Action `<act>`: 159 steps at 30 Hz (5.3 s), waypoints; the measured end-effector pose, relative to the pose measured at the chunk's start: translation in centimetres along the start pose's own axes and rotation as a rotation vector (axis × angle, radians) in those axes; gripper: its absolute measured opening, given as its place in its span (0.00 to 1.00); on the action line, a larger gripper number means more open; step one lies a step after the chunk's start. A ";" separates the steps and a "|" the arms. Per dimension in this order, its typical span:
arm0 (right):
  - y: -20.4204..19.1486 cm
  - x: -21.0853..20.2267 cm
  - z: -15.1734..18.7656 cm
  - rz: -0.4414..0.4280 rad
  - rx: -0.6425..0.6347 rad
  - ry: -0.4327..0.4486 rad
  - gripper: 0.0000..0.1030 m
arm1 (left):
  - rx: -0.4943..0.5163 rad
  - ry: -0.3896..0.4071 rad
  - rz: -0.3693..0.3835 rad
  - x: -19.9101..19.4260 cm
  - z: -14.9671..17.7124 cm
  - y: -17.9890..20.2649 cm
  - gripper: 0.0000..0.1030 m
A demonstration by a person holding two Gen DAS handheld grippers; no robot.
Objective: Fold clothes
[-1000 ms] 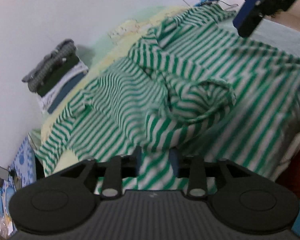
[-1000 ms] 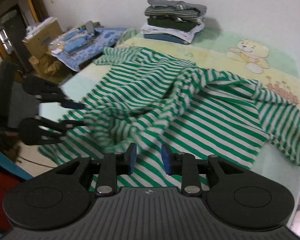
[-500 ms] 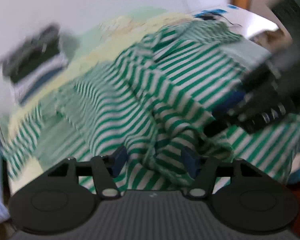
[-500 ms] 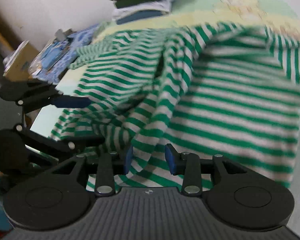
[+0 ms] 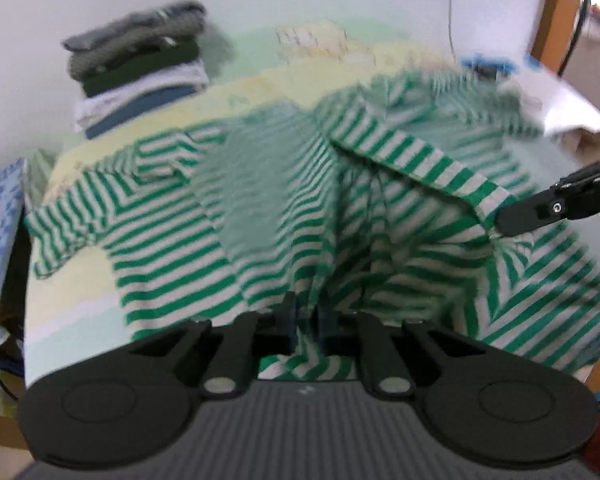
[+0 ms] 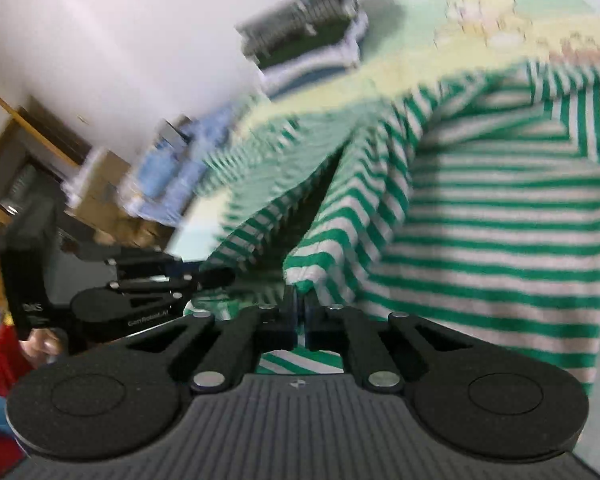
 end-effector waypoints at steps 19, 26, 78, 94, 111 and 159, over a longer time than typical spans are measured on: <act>-7.0 0.0 4.6 -0.308 -0.393 -0.284 0.04 | 0.069 0.019 -0.025 -1.4 0.5 0.9 0.43; -4.5 -1.2 3.9 -0.229 -0.382 -0.325 0.04 | 0.125 0.017 0.041 -0.2 0.0 2.9 0.65; 0.6 5.4 1.8 -0.055 0.076 -0.113 0.09 | 0.062 -0.035 -0.190 -0.4 0.9 -2.3 0.22; -2.8 5.6 4.3 0.139 -0.063 -0.100 0.30 | 0.490 0.000 0.250 -4.2 5.3 -1.0 0.50; -2.8 5.7 3.0 0.281 0.080 0.129 0.24 | 0.536 -0.031 0.314 0.6 7.3 0.9 0.08; -7.2 0.7 9.7 0.031 -0.499 -0.074 0.05 | 0.508 -0.023 0.175 -0.9 7.5 0.6 0.20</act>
Point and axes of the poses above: each gripper's, at about its wrist camera, not at the fingertips, and x roughly the way its jaws point, y to its right, z to its underside, the point moved 2 cm from there along x, roughly the way its jaws point, and after that the axes turned 10 degrees about y, right-handed, at the moved point
